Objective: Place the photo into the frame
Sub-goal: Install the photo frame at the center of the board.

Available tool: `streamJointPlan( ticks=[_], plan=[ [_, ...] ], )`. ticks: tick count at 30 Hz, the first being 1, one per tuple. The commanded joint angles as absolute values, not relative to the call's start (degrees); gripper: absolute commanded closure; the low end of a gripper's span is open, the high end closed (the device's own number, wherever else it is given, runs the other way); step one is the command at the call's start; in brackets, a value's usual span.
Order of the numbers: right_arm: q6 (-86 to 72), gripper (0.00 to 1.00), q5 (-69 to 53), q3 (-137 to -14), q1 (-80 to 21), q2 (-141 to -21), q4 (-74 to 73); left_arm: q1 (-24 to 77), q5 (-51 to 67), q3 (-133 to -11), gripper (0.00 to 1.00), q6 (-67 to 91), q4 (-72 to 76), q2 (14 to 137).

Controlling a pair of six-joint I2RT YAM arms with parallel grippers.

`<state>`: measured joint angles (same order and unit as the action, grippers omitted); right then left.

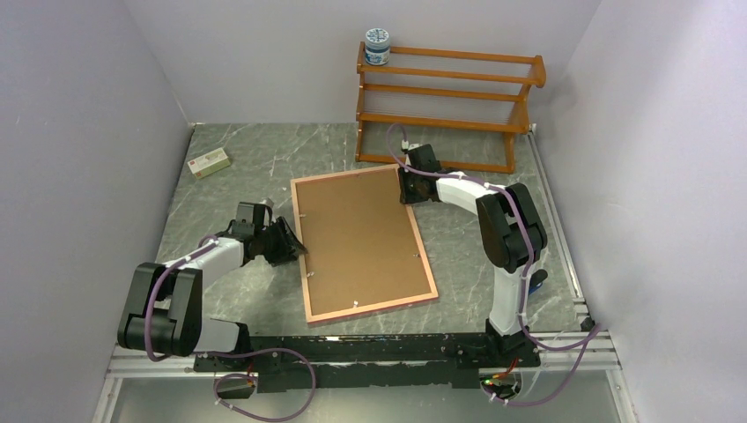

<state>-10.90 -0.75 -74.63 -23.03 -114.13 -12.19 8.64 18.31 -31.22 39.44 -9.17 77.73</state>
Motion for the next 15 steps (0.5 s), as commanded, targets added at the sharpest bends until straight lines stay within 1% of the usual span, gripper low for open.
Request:
streamJointPlan(
  ticks=[1, 7, 15],
  plan=[
    [-10.3, 0.84, 3.8, -73.3, -22.7, -119.4, -9.7, 8.7, 17.7, -30.6, 0.51, 37.7, -10.9, 79.3],
    [-10.5, 0.93, 5.4, -73.2, -22.7, -118.9, -9.7, 8.7, 17.8, -30.8, 0.51, 37.5, -11.0, 79.5],
    [-9.5, 0.98, 8.7, -72.7, -23.0, -117.1, -10.2, 8.7, 17.7, -31.0, 0.51, 37.6, -11.0, 79.6]
  ],
)
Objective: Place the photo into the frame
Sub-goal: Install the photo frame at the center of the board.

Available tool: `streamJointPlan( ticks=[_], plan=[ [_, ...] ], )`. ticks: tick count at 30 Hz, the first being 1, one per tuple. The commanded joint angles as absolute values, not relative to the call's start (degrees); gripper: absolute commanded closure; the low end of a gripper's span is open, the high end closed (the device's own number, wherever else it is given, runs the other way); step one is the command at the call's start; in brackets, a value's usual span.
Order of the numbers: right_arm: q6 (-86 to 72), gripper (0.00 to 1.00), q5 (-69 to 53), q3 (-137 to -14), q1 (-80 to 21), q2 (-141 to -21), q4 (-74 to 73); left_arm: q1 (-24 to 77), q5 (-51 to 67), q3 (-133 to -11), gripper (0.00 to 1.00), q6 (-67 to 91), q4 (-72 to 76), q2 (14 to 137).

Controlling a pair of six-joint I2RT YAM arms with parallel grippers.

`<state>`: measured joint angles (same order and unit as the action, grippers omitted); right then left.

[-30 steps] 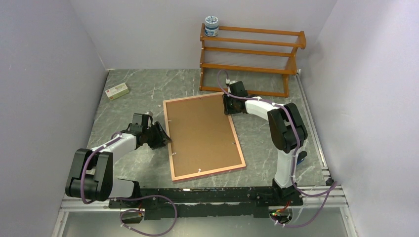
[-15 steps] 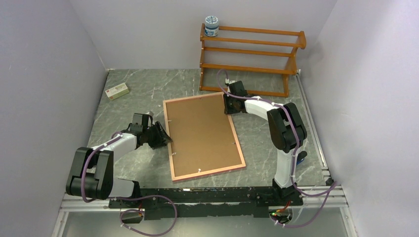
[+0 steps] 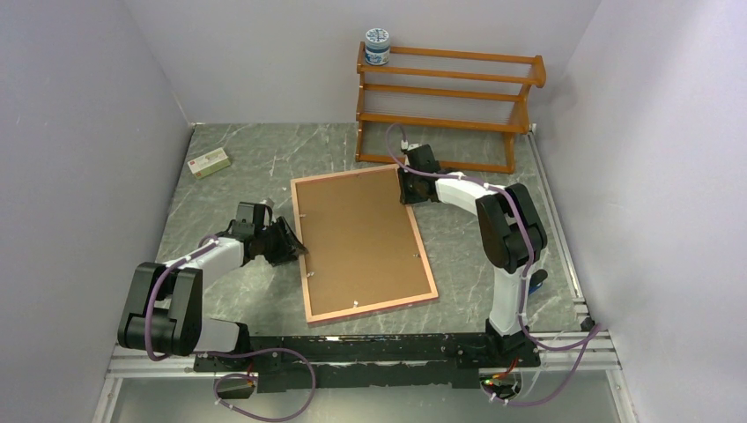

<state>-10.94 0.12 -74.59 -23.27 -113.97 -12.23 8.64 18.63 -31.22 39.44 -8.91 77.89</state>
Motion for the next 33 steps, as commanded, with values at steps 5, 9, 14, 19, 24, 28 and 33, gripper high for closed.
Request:
streamJointPlan(
  ticks=[5, 9, 14, 19, 24, 28, 33],
  plan=[
    [-7.3, 0.98, 11.8, -73.3, -23.7, -115.6, -11.6, 8.7, 17.5, -31.0, 0.51, 37.5, -11.3, 79.3],
    [-6.6, 0.89, 14.3, -75.0, -24.4, -114.7, -13.9, 8.7, 16.6, -31.4, 0.51, 37.4, -12.3, 78.9],
    [-8.5, 0.70, 17.9, -76.2, -24.9, -111.7, -15.9, 8.7, 14.7, -32.2, 0.51, 37.2, -14.3, 77.8],
    [-13.0, 0.52, 15.3, -76.1, -25.0, -106.5, -18.0, 8.7, 13.7, -32.9, 0.51, 37.2, -15.8, 75.7],
    [-18.6, 0.48, 12.2, -75.1, -24.9, -101.7, -22.4, 8.6, 13.8, -33.6, 0.49, 37.8, -16.5, 73.4],
    [-21.1, 0.47, 11.2, -73.5, -24.9, -98.9, -27.6, 8.7, 14.8, -33.6, 0.46, 38.5, -16.4, 71.9],
    [-22.1, 0.32, 4.3, -66.2, -25.4, -93.9, -28.7, 8.7, 15.4, -33.3, 0.43, 39.7, -15.8, 70.4]
  ],
)
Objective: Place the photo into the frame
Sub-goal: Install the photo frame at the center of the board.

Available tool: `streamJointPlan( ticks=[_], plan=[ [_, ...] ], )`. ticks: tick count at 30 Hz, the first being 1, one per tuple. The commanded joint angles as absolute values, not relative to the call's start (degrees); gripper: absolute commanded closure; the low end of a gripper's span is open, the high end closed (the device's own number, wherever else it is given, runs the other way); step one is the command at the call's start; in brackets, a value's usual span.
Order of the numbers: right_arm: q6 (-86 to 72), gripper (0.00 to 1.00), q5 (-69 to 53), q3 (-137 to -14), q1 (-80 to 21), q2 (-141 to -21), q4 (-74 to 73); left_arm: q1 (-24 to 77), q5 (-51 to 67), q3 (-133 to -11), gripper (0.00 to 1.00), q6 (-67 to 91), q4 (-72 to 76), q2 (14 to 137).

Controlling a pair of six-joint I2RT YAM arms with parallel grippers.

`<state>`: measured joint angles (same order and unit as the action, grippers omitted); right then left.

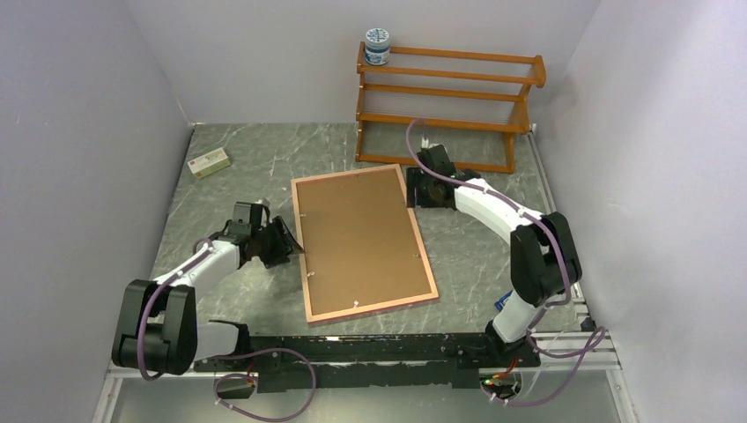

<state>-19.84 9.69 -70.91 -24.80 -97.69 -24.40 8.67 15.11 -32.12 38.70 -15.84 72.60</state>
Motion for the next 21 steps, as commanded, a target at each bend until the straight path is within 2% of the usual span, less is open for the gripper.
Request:
streamJointPlan(
  ticks=[1, 10, 21],
  plan=[
    [-22.3, 0.30, 5.1, -65.6, -25.8, -93.3, -29.5, 8.7, 15.3, -33.3, 0.43, 39.8, -16.0, 70.0],
    [-23.1, 0.31, 7.7, -59.2, -30.0, -91.8, -34.9, 8.7, 14.7, -31.4, 0.41, 41.4, -15.6, 67.9],
    [-22.0, 0.50, 11.3, -58.0, -34.2, -94.8, -36.8, 8.6, 16.3, -30.4, 0.44, 41.2, -13.2, 71.1]
  ],
)
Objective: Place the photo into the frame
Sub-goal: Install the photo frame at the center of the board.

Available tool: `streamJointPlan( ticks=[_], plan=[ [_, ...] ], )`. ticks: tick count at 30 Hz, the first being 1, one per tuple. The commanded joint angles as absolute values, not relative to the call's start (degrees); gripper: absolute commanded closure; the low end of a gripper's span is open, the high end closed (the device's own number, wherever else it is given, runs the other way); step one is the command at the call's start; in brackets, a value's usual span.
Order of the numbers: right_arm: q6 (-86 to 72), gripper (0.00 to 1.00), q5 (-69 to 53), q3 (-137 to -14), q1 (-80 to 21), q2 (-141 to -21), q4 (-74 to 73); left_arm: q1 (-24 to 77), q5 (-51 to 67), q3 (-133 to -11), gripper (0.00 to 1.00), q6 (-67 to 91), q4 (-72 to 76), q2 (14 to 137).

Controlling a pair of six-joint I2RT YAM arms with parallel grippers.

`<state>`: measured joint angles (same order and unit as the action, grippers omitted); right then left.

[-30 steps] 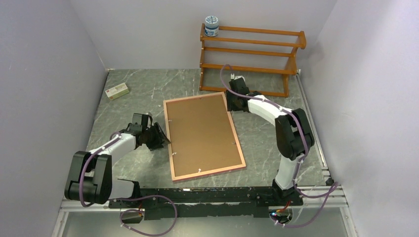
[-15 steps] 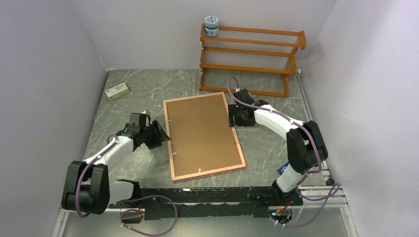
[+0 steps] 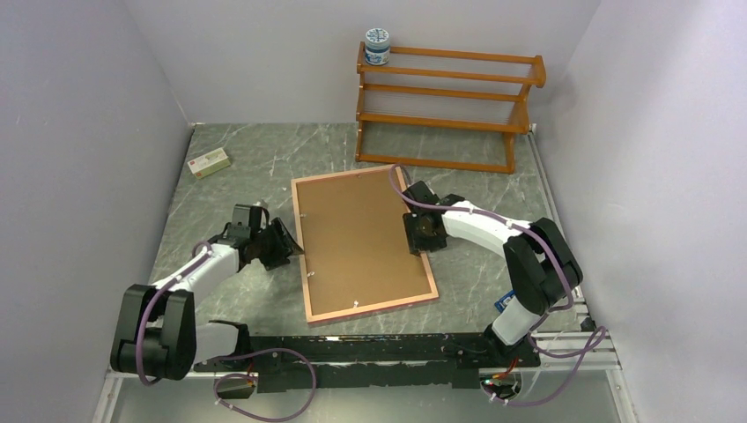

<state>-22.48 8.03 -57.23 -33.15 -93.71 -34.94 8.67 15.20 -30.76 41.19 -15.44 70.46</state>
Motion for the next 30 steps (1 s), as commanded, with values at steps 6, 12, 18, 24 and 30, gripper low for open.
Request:
streamJointPlan(
  ticks=[6, 12, 18, 24, 30],
  plan=[
    [-21.3, 0.58, 10.8, -57.5, -34.9, -95.4, -37.7, 8.7, 16.3, -30.6, 0.45, 41.0, -13.1, 71.9],
    [-20.7, 0.57, 10.8, -57.3, -35.1, -94.6, -38.2, 8.7, 16.4, -30.6, 0.46, 40.7, -13.1, 72.4],
    [-18.1, 0.51, 6.0, -58.1, -35.0, -94.2, -39.9, 8.7, 16.3, -30.7, 0.46, 40.6, -13.3, 72.4],
    [-17.7, 0.49, 5.4, -58.4, -35.0, -93.3, -40.2, 8.7, 16.4, -30.4, 0.46, 40.5, -13.1, 72.6],
    [-17.7, 0.63, 8.3, -58.3, -35.0, -94.1, -39.4, 8.7, 16.3, -30.2, 0.46, 40.4, -13.1, 72.7]
  ],
)
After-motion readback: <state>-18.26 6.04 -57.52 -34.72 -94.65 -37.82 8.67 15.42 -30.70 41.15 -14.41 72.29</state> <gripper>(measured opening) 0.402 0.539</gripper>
